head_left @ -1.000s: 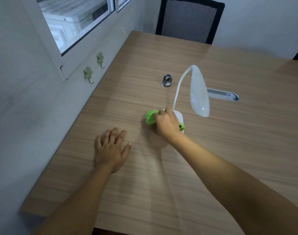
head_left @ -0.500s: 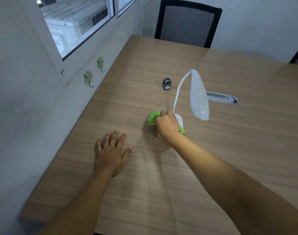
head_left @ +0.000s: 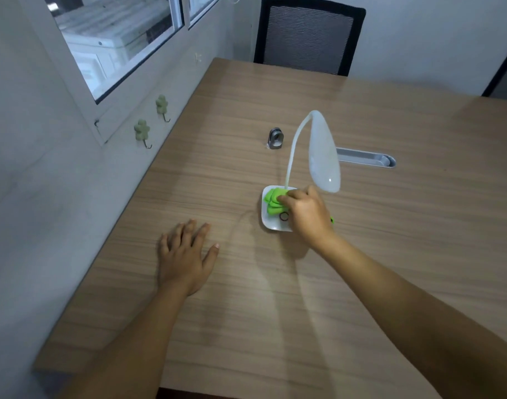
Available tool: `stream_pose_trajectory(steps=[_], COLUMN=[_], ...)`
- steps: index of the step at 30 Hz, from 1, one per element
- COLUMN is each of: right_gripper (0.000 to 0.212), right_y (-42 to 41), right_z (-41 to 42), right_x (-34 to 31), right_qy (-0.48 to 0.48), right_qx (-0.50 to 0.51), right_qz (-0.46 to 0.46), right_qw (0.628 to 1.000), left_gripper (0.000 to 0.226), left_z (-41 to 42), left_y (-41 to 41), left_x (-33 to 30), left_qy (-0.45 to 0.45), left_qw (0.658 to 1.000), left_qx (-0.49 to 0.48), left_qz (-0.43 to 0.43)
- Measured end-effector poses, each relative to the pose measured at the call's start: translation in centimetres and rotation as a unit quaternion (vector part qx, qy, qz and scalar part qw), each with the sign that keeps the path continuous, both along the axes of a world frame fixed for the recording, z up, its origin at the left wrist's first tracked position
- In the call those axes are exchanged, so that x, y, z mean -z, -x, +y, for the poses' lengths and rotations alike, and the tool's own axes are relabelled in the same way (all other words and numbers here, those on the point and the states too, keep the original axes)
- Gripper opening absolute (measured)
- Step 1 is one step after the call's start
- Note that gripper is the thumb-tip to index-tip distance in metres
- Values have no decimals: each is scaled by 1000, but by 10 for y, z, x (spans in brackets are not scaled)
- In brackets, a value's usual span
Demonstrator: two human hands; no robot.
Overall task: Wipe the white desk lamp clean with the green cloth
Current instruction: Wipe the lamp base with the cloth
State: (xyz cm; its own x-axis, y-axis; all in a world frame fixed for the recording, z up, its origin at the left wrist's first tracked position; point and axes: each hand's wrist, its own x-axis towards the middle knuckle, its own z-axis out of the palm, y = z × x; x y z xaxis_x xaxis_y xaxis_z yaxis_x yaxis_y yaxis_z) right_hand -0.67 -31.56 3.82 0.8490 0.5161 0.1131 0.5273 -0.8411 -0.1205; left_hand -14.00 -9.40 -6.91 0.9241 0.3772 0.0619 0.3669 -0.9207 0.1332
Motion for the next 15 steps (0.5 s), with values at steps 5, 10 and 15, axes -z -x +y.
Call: stream_pose_trajectory(steps=[5,10,15], right_gripper=[37,36,35], right_y=[24,28,-8], right_z=[-14,-40,-36], right_x=[15,9,1], right_qy=[44,-15,-32], right_qx=[-55,-44,72], right_qz=[50,26,3], right_qw=[996,999,997], left_gripper=[68,70,71], left_z=[-1,-2,-2], left_y=[1,1,1], left_x=[-2,-5,-7], left_qy=[-8,-2,2], left_qw=[1000,1000,1000], left_qx=[2,0,-1], left_qz=[4,9,14])
